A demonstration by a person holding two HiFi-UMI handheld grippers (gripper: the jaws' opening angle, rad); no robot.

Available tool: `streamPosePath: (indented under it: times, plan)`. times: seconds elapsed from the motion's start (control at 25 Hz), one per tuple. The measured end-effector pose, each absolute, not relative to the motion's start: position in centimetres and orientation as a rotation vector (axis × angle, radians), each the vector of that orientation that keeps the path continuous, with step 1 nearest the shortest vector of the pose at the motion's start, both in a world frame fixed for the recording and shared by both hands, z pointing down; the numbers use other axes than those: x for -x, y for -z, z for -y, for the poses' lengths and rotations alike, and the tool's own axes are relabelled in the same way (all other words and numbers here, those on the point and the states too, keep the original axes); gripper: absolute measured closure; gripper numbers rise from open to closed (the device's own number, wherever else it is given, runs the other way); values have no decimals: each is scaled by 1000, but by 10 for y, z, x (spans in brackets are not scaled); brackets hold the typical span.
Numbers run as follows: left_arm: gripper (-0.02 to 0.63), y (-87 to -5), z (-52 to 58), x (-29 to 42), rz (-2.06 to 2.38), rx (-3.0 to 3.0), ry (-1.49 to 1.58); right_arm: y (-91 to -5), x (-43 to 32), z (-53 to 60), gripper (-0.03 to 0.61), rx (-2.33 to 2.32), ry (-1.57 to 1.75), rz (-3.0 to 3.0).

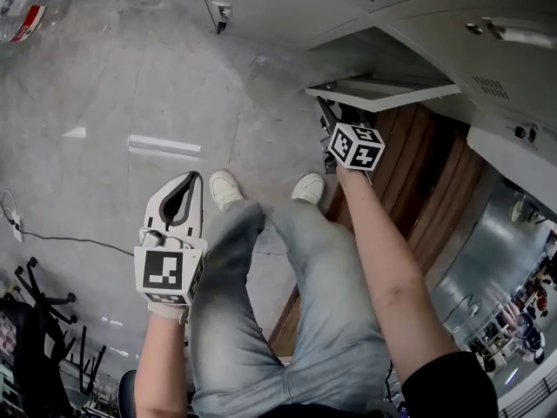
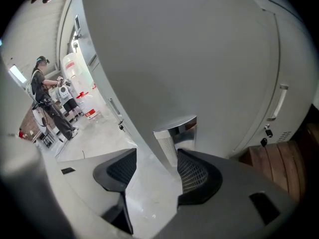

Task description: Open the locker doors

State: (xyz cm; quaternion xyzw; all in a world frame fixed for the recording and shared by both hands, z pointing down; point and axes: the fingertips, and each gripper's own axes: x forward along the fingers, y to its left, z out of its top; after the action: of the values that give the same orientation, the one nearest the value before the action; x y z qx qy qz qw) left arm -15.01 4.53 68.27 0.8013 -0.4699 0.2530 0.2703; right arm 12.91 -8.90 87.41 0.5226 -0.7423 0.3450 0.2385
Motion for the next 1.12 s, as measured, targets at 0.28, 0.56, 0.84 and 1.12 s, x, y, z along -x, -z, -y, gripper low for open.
streamPosePath:
  times: [0.28,0.56,0.84,1.12]
  plan:
    - [595,-683,-53,144,1230,-2180,-696,-868,-153,61,360,-1558,-986,1967]
    - [595,-682,-62,137,1201,-2177,-701,-856,-135,59,322,-1551,-994,1999]
    - [595,-679,-60,140,1183,-2183,-708,-846,-140,92,318,-1769,-1046,1872]
    - [595,-680,-56,145,1174,-2179,-713,-844,-145,106,357,-1820,-1071,1835]
